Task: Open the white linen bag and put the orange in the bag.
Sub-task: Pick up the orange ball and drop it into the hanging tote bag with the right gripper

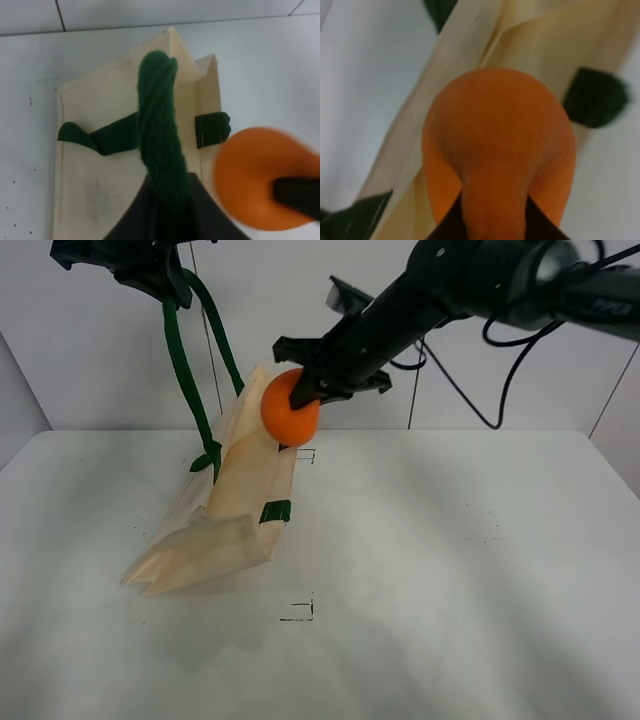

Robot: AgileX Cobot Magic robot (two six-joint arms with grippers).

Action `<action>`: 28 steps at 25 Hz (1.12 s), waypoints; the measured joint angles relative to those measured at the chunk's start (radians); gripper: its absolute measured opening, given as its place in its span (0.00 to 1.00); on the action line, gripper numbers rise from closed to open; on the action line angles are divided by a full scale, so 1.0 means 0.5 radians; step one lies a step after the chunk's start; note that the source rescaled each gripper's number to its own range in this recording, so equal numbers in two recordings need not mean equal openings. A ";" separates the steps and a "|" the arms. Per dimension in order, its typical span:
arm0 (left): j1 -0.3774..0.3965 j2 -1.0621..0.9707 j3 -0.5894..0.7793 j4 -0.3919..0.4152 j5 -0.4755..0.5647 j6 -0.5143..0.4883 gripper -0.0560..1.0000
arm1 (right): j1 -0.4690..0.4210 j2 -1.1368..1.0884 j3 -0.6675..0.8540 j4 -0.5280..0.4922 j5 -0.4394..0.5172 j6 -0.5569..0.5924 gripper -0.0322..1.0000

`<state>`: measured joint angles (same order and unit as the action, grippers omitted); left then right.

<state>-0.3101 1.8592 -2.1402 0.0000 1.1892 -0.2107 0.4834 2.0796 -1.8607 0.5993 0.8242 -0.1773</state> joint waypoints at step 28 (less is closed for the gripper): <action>0.000 0.000 0.000 -0.015 0.000 0.011 0.05 | 0.114 0.388 -0.404 -0.486 0.233 0.311 1.00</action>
<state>-0.3101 1.8592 -2.1402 -0.0073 1.1892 -0.2052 0.5406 2.2738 -2.0629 0.3561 0.9406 -0.0219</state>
